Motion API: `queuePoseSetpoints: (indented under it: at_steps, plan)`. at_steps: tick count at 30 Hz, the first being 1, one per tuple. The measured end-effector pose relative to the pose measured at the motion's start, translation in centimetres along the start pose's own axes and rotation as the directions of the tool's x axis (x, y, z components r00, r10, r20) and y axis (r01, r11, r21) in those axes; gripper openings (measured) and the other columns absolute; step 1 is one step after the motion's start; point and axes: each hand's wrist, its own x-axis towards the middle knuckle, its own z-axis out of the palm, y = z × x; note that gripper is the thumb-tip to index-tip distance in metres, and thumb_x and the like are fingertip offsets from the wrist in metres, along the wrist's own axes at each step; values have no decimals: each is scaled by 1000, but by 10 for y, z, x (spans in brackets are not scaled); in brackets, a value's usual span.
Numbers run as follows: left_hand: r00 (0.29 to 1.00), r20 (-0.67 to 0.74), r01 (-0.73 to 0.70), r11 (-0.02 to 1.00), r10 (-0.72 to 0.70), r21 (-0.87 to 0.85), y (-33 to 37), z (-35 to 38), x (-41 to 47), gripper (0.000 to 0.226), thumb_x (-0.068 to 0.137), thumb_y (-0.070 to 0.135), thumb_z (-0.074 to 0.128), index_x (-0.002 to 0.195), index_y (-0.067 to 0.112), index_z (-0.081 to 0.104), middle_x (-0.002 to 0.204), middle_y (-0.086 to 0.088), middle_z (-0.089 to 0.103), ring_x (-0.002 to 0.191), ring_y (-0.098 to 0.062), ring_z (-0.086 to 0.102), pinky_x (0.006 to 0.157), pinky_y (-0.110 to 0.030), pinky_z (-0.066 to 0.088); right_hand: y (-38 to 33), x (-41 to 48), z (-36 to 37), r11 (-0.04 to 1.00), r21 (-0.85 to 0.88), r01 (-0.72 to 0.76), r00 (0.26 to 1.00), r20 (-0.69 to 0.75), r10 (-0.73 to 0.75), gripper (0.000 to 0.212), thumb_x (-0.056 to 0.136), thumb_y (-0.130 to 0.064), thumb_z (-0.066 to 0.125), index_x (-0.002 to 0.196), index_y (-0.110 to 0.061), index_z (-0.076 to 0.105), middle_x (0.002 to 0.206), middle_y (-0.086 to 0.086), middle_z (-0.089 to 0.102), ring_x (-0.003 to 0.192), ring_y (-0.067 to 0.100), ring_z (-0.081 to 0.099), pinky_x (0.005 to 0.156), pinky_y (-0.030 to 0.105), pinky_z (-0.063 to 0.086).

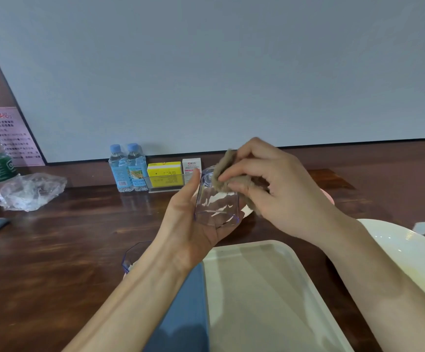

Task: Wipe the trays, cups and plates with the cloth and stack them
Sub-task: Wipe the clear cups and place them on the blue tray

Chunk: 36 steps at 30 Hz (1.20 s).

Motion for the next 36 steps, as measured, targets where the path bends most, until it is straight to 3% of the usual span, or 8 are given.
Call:
queuePoseSetpoints:
  at_steps: [4,9,11,18,22,24,29,36]
  plan:
    - [1000,29,-13,999,12,44,0,-1,0,47,100,61,62,105,18,81,108,-8,72,96,-22,70,94,-39,54,-10,-2,-5,995,93,29,977,210,-48,16,94,-11,77,103,-23,82,109,-7,61,102,13,64,84,21,49]
    - [1000,10,17,999,-17,41,-4,6,-1,48,92,55,74,113,12,75,113,-17,73,98,-32,72,93,-44,52,8,2,-1,998,-33,-45,995,-91,42,18,97,-15,73,110,-24,81,111,-10,62,102,6,63,84,13,46]
    - [999,16,36,999,-37,16,-3,7,-3,49,91,55,75,112,11,76,114,-18,72,99,-32,70,92,-42,53,10,3,1,997,-60,-56,993,-108,49,19,97,-15,73,112,-24,81,111,-11,62,103,7,63,86,18,48]
    - [996,87,42,995,-34,-89,1,2,-4,57,103,60,54,100,11,83,105,-11,72,99,-23,67,96,-35,48,-21,-4,-15,989,144,-37,956,292,-6,14,95,-11,77,101,-22,82,107,-8,60,89,0,66,71,10,47]
    - [994,100,24,996,-32,83,-1,6,-5,60,89,70,69,112,15,80,108,-12,72,92,-24,71,86,-37,60,-3,1,-14,994,91,-67,997,29,65,17,95,-11,75,103,-25,81,109,-13,62,105,7,65,85,14,49]
    - [992,128,-28,965,-6,261,-1,5,-5,59,81,59,87,118,14,76,110,-15,74,95,-26,74,83,-36,63,5,3,-13,994,75,-84,991,-96,91,19,97,-10,72,107,-24,79,110,-13,64,108,8,65,91,13,47]
    - [961,161,-277,770,226,575,7,4,-9,39,83,-4,84,116,11,68,97,-2,78,88,-13,74,75,-23,58,4,0,-19,986,125,-113,993,-9,115,27,102,-12,64,116,-32,77,108,-17,72,109,8,66,91,22,51]
    - [928,183,-353,612,324,708,4,3,-11,43,85,-5,84,115,20,65,101,4,77,88,-10,73,79,-31,64,-6,-2,-12,997,63,48,999,14,-49,29,99,-15,68,125,-24,77,119,-19,73,117,3,65,99,26,52]
